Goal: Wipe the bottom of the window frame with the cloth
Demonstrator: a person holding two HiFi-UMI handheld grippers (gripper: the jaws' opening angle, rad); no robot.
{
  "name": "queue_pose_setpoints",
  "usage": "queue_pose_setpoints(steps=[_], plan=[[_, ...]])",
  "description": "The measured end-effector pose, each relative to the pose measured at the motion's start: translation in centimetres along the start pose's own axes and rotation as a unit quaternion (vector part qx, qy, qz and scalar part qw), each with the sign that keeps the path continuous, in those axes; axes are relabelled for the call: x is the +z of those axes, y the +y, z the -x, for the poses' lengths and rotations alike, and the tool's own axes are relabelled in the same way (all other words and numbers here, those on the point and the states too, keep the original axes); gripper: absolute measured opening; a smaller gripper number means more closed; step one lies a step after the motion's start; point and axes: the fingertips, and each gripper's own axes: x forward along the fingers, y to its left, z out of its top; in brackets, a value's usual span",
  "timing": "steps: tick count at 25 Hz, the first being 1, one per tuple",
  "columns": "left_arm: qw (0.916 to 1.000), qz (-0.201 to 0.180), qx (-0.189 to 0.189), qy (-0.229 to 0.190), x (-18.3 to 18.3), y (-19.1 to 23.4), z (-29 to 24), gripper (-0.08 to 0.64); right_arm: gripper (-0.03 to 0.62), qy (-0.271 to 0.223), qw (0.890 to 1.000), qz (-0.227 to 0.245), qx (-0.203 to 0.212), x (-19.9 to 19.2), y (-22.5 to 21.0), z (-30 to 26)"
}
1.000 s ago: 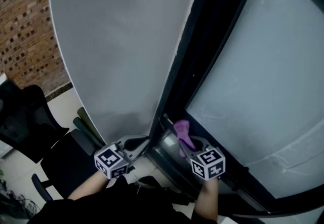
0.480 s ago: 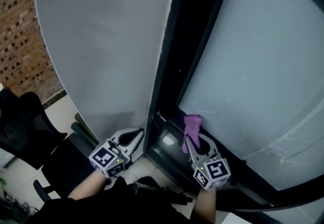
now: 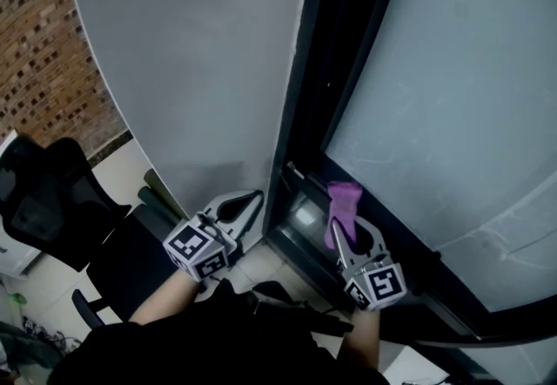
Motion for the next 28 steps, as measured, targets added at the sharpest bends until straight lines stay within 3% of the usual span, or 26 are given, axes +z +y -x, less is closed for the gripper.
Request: queue_pose_setpoints(steps=[4,9,19,28], plan=[[0.9998,-0.018,0.006,-0.003,-0.4,0.7,0.3,0.002,0.075,-0.009,1.000,-0.026,0.005,0.2,-0.6,1.1],[0.9999,0.007,0.005,0.009,-0.7,0.4,0.3,0.002,0.075,-0.004,1.000,-0.019,0.008,0.0,-0.4,1.3],[0.9998,0.013,0.005,0.013,-1.3,0.4,0.8,0.002,0.075,0.001,1.000,-0.024,0.019,-0.6,0.1,1.9],[0.9995,0.030,0.004,-0.005,-0.8,0.6,1.5,0.002,0.075,0.015,0.999,-0.006,0.036,-1.0,1.3,1.3]])
